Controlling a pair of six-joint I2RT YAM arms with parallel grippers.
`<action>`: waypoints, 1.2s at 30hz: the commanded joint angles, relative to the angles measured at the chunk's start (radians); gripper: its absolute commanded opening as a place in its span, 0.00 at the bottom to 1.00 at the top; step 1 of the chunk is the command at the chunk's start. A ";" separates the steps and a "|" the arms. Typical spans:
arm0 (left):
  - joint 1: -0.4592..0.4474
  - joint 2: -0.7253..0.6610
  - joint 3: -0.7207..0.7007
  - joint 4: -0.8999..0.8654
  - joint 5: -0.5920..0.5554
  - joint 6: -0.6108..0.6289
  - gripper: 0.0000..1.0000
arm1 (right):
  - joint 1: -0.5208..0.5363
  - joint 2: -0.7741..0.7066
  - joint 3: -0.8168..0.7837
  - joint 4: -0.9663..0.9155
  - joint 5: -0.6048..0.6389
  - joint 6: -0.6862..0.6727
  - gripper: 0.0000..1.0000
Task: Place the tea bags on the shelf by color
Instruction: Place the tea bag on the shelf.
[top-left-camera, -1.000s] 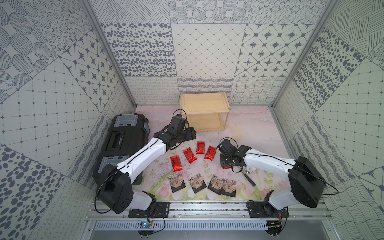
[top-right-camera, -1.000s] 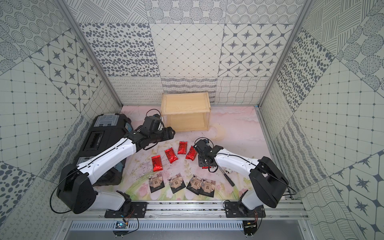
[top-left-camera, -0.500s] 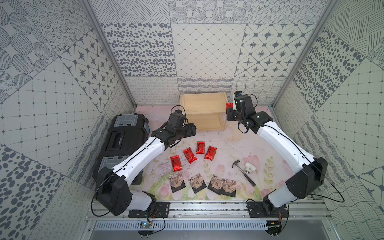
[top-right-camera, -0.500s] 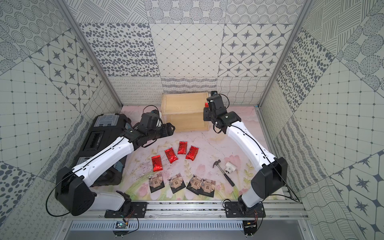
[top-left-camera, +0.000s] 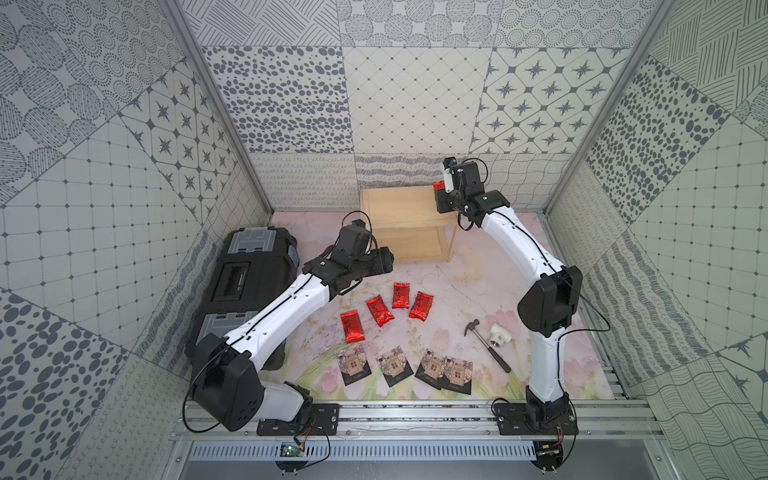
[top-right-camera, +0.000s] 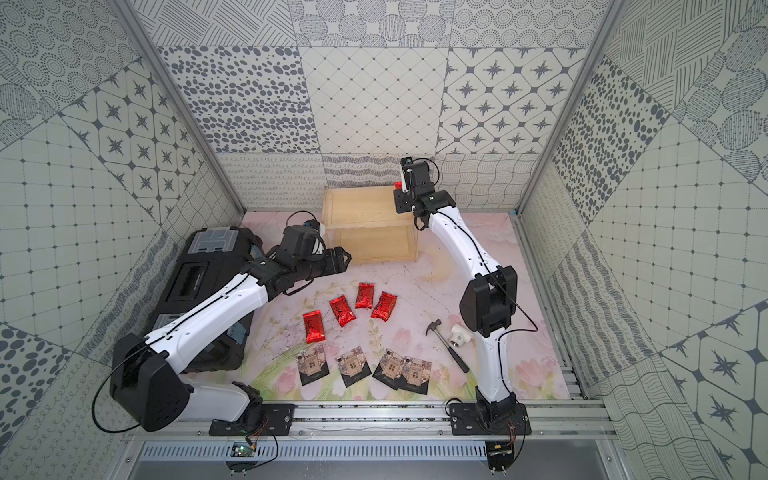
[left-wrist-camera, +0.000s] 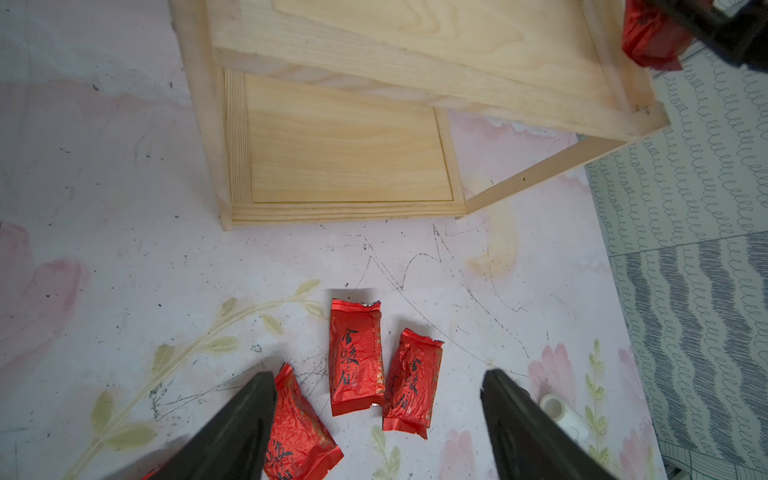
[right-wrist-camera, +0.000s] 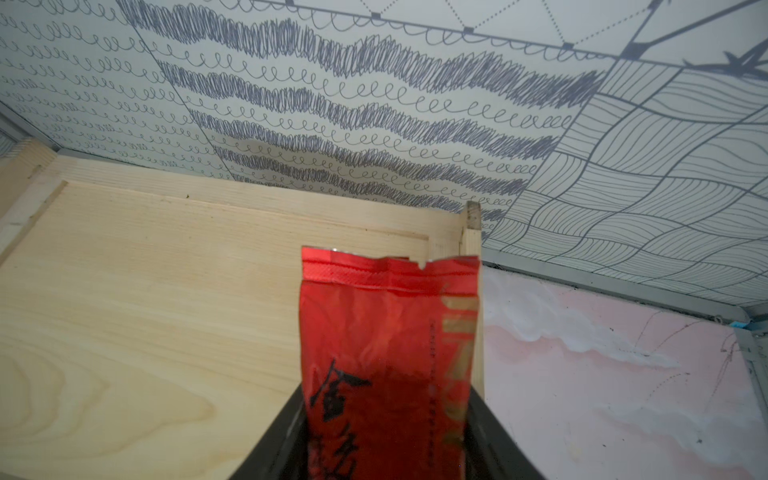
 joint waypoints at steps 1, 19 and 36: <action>-0.003 0.006 -0.010 0.024 0.015 0.028 0.83 | -0.005 0.019 0.036 -0.022 0.009 0.004 0.53; -0.003 0.007 -0.023 0.030 0.004 0.035 0.84 | -0.005 0.042 0.028 -0.054 0.029 0.048 0.56; -0.004 -0.017 -0.029 0.016 -0.014 0.041 0.85 | 0.000 0.027 0.067 -0.078 0.044 0.059 0.69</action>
